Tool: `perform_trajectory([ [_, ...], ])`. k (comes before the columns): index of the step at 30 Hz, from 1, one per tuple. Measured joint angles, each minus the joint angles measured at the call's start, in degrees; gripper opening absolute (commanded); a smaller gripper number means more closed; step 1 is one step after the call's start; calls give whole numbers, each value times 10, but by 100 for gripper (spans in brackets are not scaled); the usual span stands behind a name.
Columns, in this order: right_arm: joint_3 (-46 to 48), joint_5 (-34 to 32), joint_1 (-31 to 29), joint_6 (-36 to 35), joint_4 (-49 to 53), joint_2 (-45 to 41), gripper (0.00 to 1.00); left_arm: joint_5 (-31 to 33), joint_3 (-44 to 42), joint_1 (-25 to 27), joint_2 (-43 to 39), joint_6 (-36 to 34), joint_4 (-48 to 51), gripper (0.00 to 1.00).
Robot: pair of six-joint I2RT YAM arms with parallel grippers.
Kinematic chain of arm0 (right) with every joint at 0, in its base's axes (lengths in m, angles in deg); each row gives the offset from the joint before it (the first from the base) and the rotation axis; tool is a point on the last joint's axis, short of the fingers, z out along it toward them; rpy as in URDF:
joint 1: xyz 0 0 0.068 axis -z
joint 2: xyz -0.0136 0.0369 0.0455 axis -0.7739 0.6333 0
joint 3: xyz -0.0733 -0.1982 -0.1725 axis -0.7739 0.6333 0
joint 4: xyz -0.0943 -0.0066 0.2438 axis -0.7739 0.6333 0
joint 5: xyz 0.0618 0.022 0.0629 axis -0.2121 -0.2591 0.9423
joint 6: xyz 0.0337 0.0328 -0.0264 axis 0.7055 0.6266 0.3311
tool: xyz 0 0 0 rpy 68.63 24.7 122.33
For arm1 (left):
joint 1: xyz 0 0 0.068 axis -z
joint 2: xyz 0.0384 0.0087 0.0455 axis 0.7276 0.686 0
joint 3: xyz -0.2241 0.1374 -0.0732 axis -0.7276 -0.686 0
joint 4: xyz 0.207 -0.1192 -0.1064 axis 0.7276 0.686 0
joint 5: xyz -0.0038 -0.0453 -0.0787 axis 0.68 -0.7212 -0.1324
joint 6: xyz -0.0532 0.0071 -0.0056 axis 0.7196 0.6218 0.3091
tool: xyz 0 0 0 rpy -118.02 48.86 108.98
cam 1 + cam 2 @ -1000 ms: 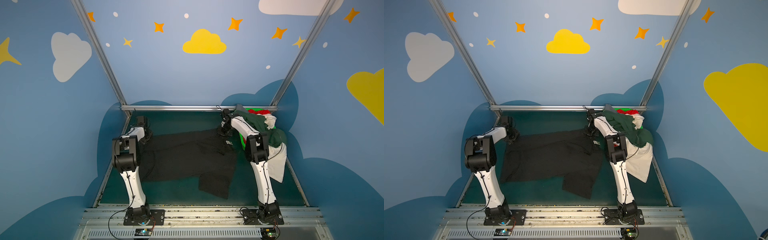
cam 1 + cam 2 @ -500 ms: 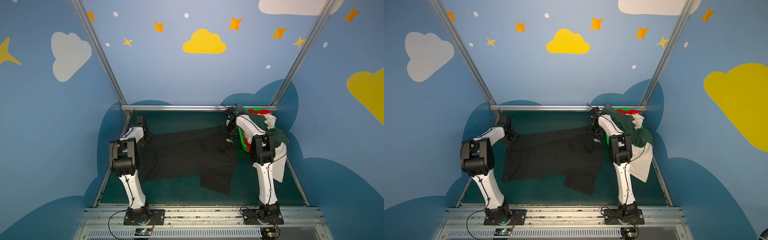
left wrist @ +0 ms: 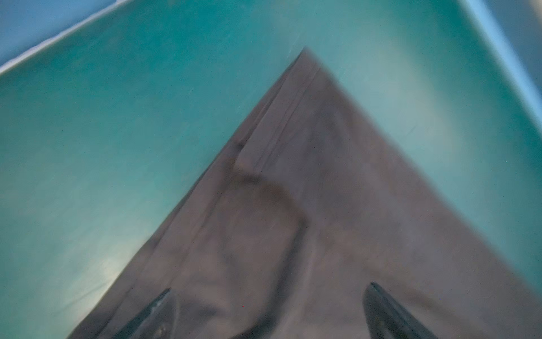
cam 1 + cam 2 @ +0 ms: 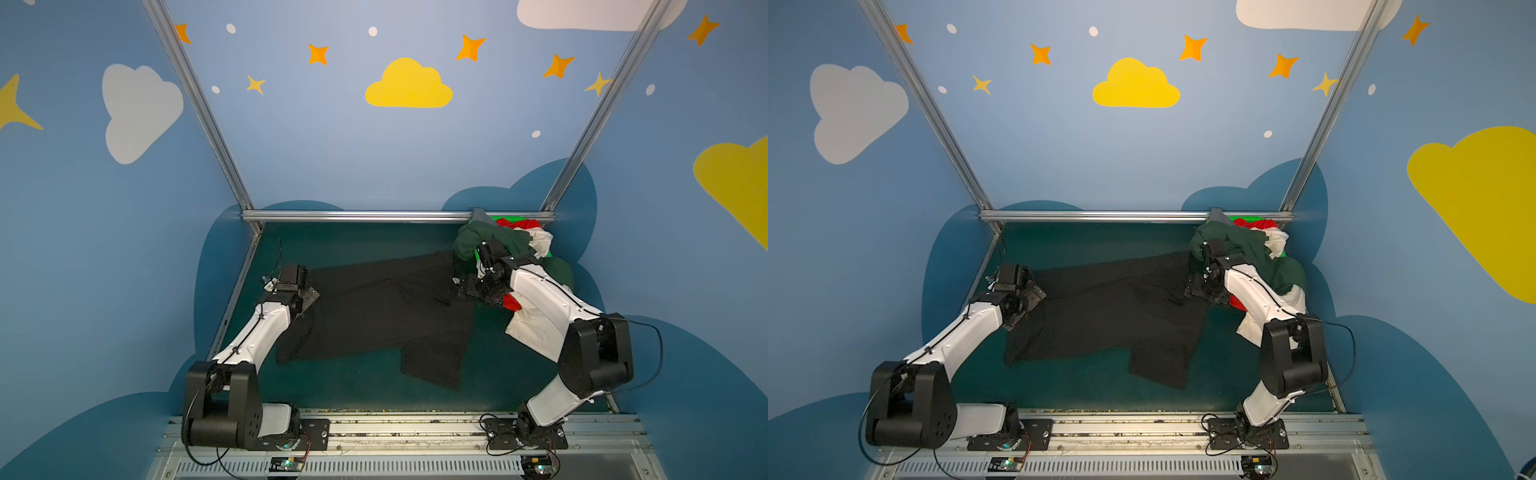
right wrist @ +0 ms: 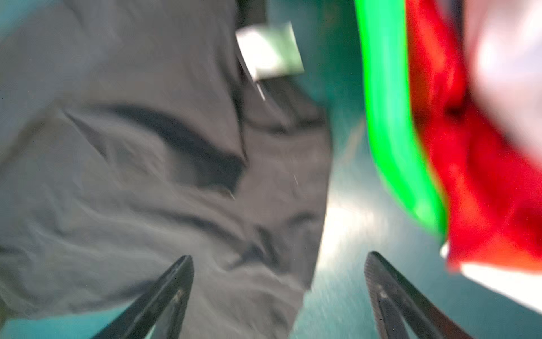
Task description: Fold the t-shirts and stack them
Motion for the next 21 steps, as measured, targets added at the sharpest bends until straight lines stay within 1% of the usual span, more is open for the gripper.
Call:
perform_trajectory([
  [4, 119, 40, -6, 13, -17, -56, 88, 5, -72, 2, -88, 17, 21, 100],
  [9, 203, 84, -33, 18, -33, -82, 86, 23, -129, 1, -156, 37, 28, 100],
  [17, 264, 124, -96, 30, -66, -111, 80, 23, -175, -9, -169, 67, 41, 99],
  [21, 290, 135, -105, 42, -87, -114, 74, 12, -199, -10, -171, 75, 35, 97],
])
